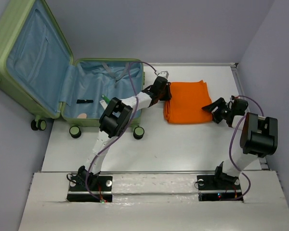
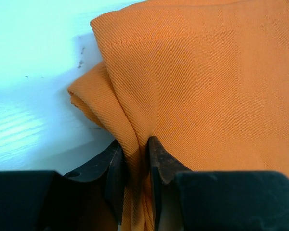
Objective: Pack the luggage
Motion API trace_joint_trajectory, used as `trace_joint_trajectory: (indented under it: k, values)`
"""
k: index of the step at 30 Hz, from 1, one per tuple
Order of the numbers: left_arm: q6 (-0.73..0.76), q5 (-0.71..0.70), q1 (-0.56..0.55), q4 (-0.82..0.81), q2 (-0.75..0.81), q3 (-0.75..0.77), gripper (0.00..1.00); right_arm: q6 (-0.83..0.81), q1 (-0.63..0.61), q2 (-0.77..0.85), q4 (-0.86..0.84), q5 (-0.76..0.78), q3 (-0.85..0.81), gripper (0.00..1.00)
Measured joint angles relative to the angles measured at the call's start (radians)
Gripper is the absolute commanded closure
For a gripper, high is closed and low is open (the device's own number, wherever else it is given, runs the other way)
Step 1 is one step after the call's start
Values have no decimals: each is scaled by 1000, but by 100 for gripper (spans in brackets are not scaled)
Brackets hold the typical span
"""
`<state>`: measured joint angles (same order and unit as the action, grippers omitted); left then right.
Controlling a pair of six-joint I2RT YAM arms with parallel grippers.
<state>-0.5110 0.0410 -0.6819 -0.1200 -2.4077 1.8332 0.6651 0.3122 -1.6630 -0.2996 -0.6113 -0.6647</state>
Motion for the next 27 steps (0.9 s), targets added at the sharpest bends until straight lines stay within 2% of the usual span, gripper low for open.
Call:
trace_joint_trajectory:
  k: [2, 3, 5, 6, 7, 9, 12, 15, 23, 27]
  values:
    - [5, 0, 6, 0, 0, 0, 94, 15, -5, -36, -15, -16, -19, 44]
    - [6, -2, 8, -1, 0, 0, 94, 28, -8, -59, -23, -26, -30, 62]
    - [10, -3, 14, -2, 0, 0, 94, 55, -22, -105, -48, -36, -55, 74]
    - [13, -8, 16, -3, 0, 0, 94, 69, -29, -132, -64, -45, -60, 85]
    - [14, -12, 19, -3, 0, 0, 94, 78, -32, -150, -86, -60, -62, 89]
    - [14, -10, 26, -5, 0, 0, 94, 109, -37, -165, -128, -77, -61, 93]
    - [11, 4, 34, -10, 1, 0, 94, 163, -47, -153, -233, -75, -7, 93]
    - [5, 23, 35, -8, 6, 0, 94, 196, -54, -93, -258, -76, 35, 93]
    - [-11, 106, 13, 81, 143, 8, 94, 196, -121, 238, -160, -102, 25, 93]
    - [-18, 162, 22, 118, 251, 58, 94, 199, -171, 309, -112, -101, -42, 93]
